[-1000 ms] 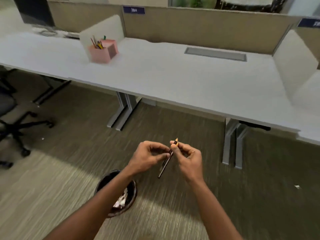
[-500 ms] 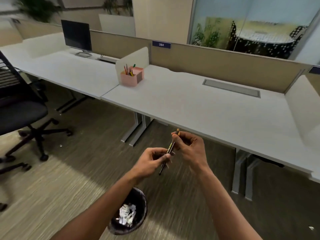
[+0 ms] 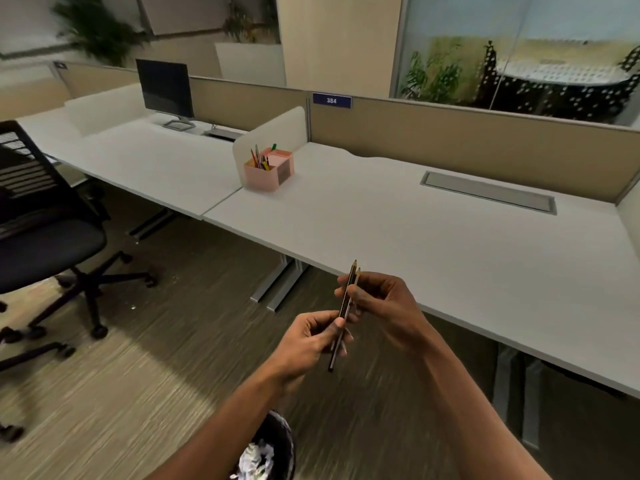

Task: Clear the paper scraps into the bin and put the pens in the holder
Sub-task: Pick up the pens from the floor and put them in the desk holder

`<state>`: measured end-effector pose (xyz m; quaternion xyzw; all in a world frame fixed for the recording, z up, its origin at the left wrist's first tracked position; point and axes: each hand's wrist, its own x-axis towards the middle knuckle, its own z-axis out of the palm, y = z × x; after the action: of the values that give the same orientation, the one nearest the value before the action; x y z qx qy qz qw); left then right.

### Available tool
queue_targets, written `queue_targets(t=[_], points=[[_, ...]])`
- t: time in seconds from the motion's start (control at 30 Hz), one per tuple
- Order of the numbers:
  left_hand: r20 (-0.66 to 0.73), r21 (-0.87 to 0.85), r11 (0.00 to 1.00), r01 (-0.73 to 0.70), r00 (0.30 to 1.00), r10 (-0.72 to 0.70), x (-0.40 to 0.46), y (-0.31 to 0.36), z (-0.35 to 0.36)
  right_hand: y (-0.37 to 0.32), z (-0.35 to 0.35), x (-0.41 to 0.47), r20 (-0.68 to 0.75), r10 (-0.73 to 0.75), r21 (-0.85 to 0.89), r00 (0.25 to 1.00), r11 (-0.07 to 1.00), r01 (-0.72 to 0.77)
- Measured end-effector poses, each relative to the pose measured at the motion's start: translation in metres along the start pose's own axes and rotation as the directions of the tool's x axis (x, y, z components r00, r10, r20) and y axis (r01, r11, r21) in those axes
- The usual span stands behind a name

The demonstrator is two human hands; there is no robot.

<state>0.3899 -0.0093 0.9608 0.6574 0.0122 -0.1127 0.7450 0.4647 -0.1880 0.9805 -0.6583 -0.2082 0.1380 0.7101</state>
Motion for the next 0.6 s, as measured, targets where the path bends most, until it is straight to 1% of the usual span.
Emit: queue_targets(t=[0.1,0.23,0.33,0.4,0.43,0.47,0.53,0.6], points=[[-0.098,-0.03,1.0,-0.006,0.995,0.003,0.026,0.008,0.013,-0.005,-0.022,0.031,0.027,-0.013,-0.02,1.0,1.0,0.013],[-0.196,-0.086,0.996,-0.001,0.98,-0.016,0.06,0.022,0.017,-0.015,-0.036,0.074,0.027,-0.042,-0.068,0.999,0.997,0.043],[-0.256,-0.133,0.991,0.014,0.966,-0.048,0.084,0.031,0.006,-0.018,-0.038,0.11,-0.022,-0.053,-0.055,0.998,0.997,0.052],[-0.303,-0.205,0.978,0.033,0.948,-0.095,0.105,0.031,-0.006,-0.016,-0.037,0.137,-0.064,-0.055,-0.024,0.996,0.998,0.053],[-0.329,-0.285,0.958,0.037,0.935,-0.134,0.117,0.031,-0.015,-0.014,-0.035,0.151,-0.08,-0.051,-0.005,0.996,0.999,0.05],[-0.348,-0.399,0.916,0.03,0.92,-0.181,0.127,0.031,-0.023,-0.012,-0.033,0.163,-0.089,-0.047,0.021,0.995,0.999,0.049],[-0.351,-0.624,0.781,-0.012,0.898,-0.266,0.151,0.032,-0.043,-0.007,-0.025,0.192,-0.092,-0.05,0.055,0.995,0.997,0.056],[-0.324,-0.76,0.648,-0.051,0.894,-0.31,0.175,0.039,-0.066,0.0,-0.016,0.221,-0.087,-0.05,0.048,0.995,0.997,0.054]])
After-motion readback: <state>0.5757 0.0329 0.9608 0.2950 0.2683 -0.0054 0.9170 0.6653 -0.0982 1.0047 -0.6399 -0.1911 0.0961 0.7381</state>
